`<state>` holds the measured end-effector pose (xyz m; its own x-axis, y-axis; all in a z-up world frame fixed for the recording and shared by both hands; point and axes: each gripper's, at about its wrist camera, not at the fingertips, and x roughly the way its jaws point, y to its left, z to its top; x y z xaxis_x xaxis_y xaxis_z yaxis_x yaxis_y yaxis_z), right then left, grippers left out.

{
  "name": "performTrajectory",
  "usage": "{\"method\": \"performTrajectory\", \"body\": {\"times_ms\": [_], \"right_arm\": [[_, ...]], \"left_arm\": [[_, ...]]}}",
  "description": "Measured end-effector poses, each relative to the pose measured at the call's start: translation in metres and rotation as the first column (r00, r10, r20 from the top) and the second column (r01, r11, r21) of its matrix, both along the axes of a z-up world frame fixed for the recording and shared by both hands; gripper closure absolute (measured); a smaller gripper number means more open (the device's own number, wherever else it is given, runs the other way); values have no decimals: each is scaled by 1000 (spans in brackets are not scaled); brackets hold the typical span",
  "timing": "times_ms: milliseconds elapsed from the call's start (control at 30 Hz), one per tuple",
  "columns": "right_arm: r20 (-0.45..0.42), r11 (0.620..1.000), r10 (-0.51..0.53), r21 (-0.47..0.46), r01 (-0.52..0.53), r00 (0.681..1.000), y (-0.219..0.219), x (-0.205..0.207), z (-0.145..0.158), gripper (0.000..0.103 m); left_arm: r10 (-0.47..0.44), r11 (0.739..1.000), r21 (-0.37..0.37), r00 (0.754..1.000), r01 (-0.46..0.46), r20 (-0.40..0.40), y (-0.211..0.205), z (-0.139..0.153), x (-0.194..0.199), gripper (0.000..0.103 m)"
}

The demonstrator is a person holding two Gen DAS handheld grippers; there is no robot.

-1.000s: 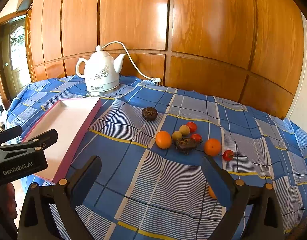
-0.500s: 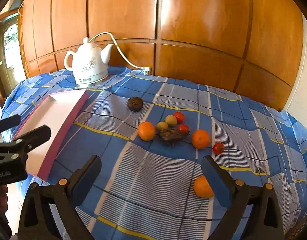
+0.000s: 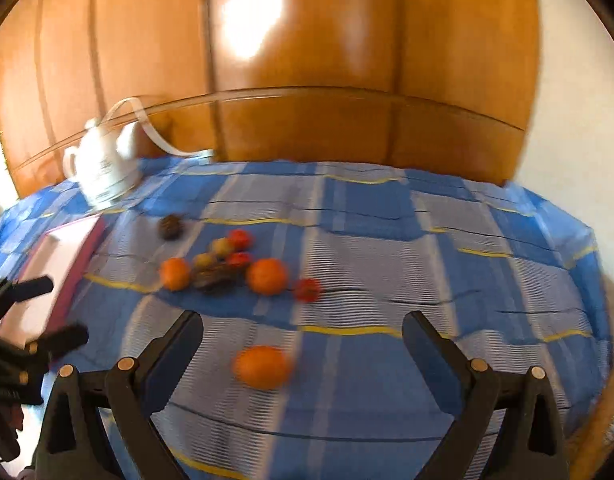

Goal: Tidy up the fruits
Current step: 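Grasp a mandarin orange with the left tool while the right tool reaches a red tomato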

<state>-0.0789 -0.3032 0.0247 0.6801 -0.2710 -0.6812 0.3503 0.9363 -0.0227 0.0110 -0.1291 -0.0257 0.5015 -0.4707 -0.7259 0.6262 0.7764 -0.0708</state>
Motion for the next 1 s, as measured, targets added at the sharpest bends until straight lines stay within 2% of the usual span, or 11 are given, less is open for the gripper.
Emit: {"method": "performTrajectory", "body": {"times_ms": [67,133,233,433,567,633,667,733,833,900,1000], "right_arm": [[7,999,-35,9,35,999,-15,-6,4,5],[10,998,-62,25,61,998,-27,-10,6,7],[16,994,-95,47,94,995,-40,-15,8,18],[27,991,-110,82,107,994,-48,-16,12,23],[30,990,-111,90,108,993,-50,-14,12,22],[27,990,-110,94,107,994,-51,-11,11,22],[23,989,-111,104,108,994,-52,-9,10,22],[19,986,-110,129,107,994,-54,-5,8,26],[2,977,-102,191,100,995,-57,6,0,37],[-17,966,-90,243,92,996,-58,17,-10,53],[-42,944,-78,318,88,996,-59,35,-24,66]], "left_arm": [[-34,999,-10,999,34,-29,-14,-4,-1,8],[-76,997,3,996,76,-51,-33,-10,-1,20],[-154,987,20,984,157,-89,-62,-16,-3,34],[-284,956,54,955,290,-87,-120,-29,-13,33],[-305,945,81,944,317,-127,-144,-48,-10,34],[-304,946,65,937,319,-170,-147,-57,-6,55],[-307,946,40,930,321,-201,-146,-61,-3,61],[-301,951,7,932,309,-200,-139,-61,-2,61],[-291,956,-17,938,294,-189,-127,-57,-5,62],[-268,963,-31,946,266,-182,-116,-54,-5,62],[-219,975,-58,961,212,-170,-91,-46,-2,62]]}}
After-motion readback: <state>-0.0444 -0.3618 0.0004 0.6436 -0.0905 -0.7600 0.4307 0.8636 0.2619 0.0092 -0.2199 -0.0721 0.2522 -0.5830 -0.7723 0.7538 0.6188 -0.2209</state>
